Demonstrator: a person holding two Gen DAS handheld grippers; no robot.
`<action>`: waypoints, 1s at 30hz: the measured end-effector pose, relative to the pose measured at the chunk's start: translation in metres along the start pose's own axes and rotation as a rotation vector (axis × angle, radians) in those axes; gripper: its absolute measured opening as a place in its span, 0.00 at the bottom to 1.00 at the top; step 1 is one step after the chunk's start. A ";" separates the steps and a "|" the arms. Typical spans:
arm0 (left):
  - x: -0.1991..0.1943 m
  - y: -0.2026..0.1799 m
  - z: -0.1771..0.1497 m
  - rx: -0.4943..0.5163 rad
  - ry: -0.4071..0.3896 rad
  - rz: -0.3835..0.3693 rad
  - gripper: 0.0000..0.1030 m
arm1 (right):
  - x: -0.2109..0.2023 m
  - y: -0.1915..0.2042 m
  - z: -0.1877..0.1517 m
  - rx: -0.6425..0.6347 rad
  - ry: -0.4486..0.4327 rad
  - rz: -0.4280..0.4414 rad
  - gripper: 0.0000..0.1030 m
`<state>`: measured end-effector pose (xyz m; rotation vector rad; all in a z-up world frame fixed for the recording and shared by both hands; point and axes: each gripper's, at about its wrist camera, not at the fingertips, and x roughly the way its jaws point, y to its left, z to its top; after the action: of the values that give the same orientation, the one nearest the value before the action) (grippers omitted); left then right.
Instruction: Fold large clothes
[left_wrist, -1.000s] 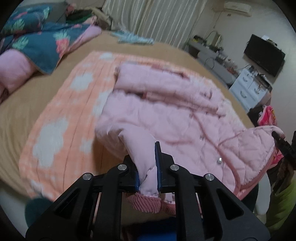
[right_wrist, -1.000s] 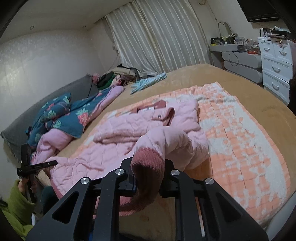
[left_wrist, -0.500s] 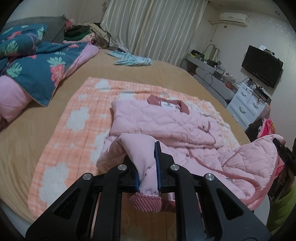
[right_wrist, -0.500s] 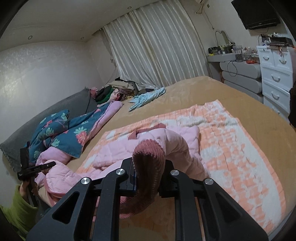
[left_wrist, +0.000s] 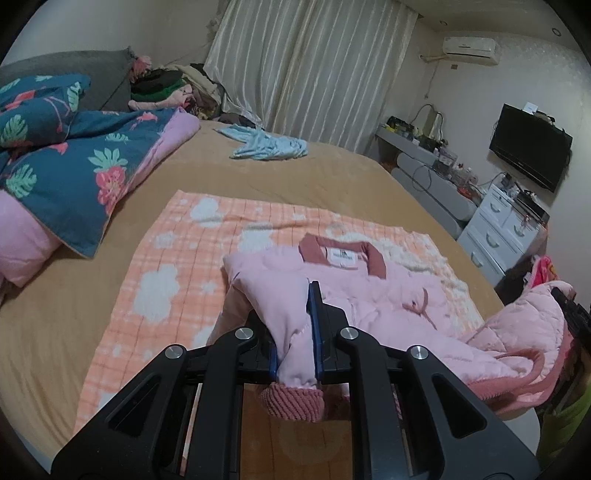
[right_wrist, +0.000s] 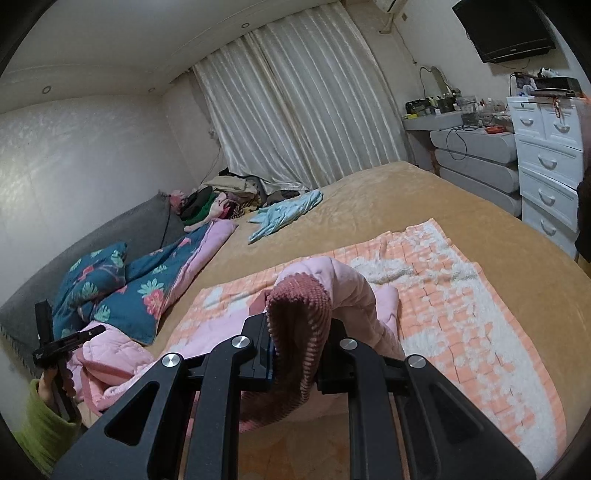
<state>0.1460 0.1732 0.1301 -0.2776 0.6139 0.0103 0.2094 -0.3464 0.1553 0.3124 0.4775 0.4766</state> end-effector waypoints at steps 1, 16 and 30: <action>0.002 -0.001 0.004 0.001 -0.003 0.002 0.06 | 0.003 -0.001 0.003 0.004 -0.002 -0.002 0.13; 0.047 -0.004 0.055 0.012 -0.019 0.064 0.07 | 0.054 -0.013 0.043 0.025 0.004 -0.055 0.13; 0.143 0.002 0.068 0.063 0.083 0.138 0.08 | 0.153 -0.076 0.050 0.169 0.197 -0.128 0.16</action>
<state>0.3013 0.1827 0.1013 -0.1750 0.7133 0.1129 0.3821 -0.3421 0.1116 0.3970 0.7280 0.3440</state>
